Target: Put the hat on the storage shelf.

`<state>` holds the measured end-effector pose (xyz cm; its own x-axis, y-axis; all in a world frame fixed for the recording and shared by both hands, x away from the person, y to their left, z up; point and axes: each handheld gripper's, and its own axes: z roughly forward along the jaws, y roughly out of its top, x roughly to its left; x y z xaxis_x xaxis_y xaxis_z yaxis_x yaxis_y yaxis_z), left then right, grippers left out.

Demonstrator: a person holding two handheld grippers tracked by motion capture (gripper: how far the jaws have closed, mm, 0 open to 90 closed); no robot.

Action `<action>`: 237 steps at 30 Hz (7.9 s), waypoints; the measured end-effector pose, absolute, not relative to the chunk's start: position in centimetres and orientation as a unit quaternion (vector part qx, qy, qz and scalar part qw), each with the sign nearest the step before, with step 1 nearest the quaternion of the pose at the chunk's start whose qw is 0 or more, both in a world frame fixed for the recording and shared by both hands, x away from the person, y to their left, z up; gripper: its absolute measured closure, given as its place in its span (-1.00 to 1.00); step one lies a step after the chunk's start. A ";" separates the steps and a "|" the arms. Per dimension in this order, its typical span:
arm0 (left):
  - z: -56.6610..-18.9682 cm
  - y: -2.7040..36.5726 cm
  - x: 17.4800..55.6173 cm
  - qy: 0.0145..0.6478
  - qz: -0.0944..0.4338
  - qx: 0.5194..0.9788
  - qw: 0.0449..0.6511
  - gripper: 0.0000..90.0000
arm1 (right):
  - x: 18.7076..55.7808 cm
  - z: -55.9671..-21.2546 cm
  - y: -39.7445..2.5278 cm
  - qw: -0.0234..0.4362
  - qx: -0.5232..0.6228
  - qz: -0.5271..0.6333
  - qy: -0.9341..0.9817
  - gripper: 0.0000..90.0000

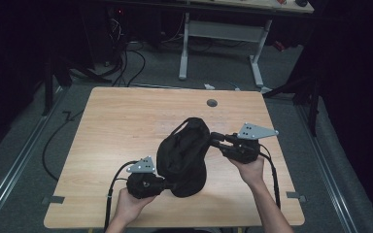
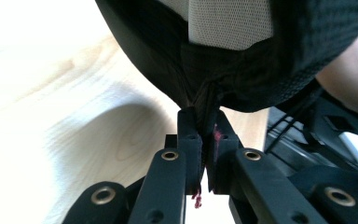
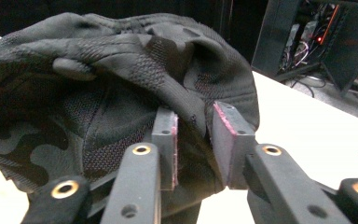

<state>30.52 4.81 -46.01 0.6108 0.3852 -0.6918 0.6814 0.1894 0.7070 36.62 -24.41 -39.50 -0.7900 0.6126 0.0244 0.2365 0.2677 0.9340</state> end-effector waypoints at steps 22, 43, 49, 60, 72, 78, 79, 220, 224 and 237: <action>-45.2 5.4 30.4 0.430 -0.084 0.610 0.660 0.91 | 36.4 -40.6 -25.9 0.181 0.318 0.503 0.783 -0.10; -43.8 6.7 31.3 0.442 -0.043 0.583 0.680 0.91 | 36.0 -46.8 -28.0 0.189 0.404 0.408 0.796 -0.13; -43.4 6.8 31.5 0.442 -0.032 0.579 0.685 0.91 | 36.2 -49.0 -28.9 0.184 0.436 0.381 0.794 -0.16; -43.0 7.1 32.1 0.448 -0.015 0.568 0.690 0.91 | 36.2 -52.0 -29.4 0.194 0.474 0.337 0.790 -0.19; -42.6 7.5 33.0 0.450 0.002 0.563 0.693 0.91 | 36.0 -53.1 -29.3 0.217 0.486 0.331 0.779 -0.15; -42.4 7.8 33.7 0.457 0.012 0.555 0.695 0.91 | 36.0 -53.1 -29.3 0.219 0.490 0.328 0.777 -0.18; -42.4 7.8 33.8 0.458 0.014 0.552 0.697 0.91 | 36.0 -53.1 -29.3 0.220 0.489 0.328 0.777 -0.18; -45.9 7.8 46.1 0.565 0.143 0.544 0.604 -0.12 | 35.9 -53.1 -29.2 0.220 0.490 0.327 0.777 -0.22; -45.7 8.0 45.8 0.565 0.142 0.542 0.606 -0.16 | 35.9 -53.1 -29.2 0.220 0.490 0.327 0.777 -0.22; -45.5 9.2 43.9 0.566 0.127 0.538 0.612 -0.21 | 35.9 -53.1 -29.2 0.220 0.491 0.327 0.777 -0.22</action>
<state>43.93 9.23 -45.47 0.3269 0.7636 -0.5569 0.4538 0.3901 0.8012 35.89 -29.19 -53.09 -0.4218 0.9064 -0.0210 0.6182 0.3045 0.7247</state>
